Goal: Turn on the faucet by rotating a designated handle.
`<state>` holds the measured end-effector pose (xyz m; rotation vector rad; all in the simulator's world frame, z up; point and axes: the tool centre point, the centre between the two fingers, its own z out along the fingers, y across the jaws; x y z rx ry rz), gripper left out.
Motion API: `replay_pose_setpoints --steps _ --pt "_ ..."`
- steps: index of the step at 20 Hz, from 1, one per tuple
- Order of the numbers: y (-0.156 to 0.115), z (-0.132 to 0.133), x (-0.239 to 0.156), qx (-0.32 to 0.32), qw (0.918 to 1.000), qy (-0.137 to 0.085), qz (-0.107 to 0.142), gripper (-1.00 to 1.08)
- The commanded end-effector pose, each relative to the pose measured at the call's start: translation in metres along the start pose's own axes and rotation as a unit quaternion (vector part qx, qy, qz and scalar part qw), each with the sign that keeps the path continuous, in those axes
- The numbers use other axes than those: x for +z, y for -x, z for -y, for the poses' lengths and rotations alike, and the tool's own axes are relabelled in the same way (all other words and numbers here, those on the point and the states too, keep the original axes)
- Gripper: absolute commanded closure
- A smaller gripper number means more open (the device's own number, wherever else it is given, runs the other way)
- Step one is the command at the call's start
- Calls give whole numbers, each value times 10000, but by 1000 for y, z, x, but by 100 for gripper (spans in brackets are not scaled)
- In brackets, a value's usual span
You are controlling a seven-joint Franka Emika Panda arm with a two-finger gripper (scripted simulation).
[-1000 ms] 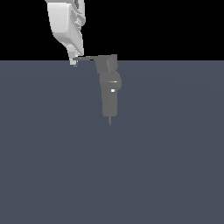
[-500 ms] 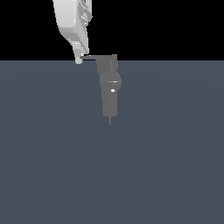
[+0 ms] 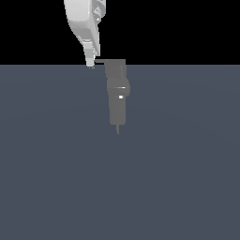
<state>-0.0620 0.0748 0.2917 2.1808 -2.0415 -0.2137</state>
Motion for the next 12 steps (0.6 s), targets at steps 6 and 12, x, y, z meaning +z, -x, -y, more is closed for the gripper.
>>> replay_pose_setpoints --steps 6,12 --pt "-21 -9 0 9 10000 2 -11 108" --pt "-63 -10 -2 31 10000 -14 -4 108"
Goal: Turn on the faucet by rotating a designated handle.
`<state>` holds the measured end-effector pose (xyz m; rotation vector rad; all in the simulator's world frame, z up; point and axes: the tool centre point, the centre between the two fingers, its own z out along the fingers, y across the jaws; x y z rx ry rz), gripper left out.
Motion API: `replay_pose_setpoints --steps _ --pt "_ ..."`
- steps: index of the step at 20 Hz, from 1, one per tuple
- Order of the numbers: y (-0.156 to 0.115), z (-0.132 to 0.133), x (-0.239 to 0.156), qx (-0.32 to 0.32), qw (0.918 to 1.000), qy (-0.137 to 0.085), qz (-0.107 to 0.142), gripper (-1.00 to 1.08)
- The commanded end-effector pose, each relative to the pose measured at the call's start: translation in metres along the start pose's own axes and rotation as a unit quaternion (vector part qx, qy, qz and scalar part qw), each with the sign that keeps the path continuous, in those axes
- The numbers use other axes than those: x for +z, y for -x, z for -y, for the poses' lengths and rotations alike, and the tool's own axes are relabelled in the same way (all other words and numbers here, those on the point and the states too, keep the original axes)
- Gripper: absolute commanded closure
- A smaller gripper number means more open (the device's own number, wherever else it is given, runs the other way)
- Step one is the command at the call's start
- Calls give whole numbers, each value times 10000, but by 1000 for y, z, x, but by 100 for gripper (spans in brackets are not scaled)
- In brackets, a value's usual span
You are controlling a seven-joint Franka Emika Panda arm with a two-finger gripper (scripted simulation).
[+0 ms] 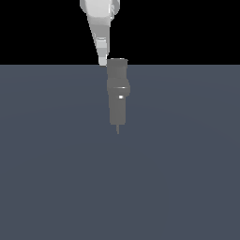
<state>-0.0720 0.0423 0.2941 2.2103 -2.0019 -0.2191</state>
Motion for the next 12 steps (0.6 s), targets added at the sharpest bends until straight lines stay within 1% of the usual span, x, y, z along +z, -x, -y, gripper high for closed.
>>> replay_pose_setpoints --steps 1,8,9,10,12 --pt "-39 1 -2 198 9998 -47 16 108" --pt "-86 -3 -4 222 9997 -65 24 108" --pt "-86 -3 -4 222 9997 -65 24 108" --pt "-62 -1 0 59 10000 -15 13 108" --pt "-68 3 0 68 10000 -18 14 108"
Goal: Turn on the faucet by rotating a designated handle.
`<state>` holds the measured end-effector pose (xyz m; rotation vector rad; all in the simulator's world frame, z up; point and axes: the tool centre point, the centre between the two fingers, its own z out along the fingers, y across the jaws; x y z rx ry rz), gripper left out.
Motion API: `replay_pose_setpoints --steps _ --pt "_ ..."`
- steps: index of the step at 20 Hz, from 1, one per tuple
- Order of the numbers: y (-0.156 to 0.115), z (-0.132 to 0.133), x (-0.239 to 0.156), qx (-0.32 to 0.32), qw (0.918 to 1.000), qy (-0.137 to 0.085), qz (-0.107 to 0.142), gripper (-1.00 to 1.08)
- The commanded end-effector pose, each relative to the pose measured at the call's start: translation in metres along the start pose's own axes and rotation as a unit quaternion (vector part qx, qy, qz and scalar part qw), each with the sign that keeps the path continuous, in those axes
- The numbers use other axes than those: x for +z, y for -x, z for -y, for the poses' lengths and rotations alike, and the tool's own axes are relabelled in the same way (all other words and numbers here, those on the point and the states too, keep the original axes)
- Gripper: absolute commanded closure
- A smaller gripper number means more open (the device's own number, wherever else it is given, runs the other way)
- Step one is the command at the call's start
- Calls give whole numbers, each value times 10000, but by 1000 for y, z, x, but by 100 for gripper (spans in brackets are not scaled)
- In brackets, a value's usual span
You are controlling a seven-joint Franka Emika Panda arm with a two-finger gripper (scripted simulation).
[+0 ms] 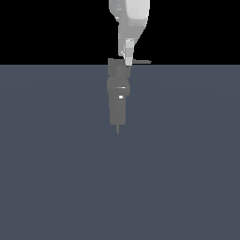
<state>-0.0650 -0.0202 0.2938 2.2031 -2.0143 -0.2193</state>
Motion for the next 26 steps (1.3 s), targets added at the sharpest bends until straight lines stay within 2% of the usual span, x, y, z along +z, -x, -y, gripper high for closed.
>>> replay_pose_setpoints --steps 1,26 --pt "-8 4 0 28 10000 -8 -1 108" --pt "-77 51 -3 133 9999 -42 6 108"
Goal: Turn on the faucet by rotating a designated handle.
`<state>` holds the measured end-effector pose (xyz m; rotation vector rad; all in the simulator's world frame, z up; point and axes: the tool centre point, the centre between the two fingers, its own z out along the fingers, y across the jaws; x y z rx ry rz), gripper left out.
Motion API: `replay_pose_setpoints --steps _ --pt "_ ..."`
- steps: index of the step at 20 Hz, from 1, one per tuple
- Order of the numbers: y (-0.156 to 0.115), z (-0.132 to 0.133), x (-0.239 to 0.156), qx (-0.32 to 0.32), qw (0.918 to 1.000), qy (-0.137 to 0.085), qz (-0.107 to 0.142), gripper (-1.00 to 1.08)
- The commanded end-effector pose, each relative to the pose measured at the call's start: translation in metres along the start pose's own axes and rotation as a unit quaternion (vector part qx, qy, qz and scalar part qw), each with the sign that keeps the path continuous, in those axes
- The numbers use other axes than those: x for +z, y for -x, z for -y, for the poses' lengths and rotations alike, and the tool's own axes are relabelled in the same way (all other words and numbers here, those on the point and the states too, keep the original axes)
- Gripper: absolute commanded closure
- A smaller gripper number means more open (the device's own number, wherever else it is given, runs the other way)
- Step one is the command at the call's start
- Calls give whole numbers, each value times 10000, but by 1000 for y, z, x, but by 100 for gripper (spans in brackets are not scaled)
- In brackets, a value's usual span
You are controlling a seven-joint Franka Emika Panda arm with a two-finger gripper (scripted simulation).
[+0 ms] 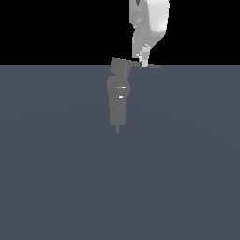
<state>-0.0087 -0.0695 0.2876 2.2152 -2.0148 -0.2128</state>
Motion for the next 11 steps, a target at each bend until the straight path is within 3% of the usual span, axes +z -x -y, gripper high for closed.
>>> replay_pose_setpoints --steps 1,11 --pt "-25 1 2 164 9999 5 -4 108" --pt "-48 16 1 201 9998 -6 -1 108"
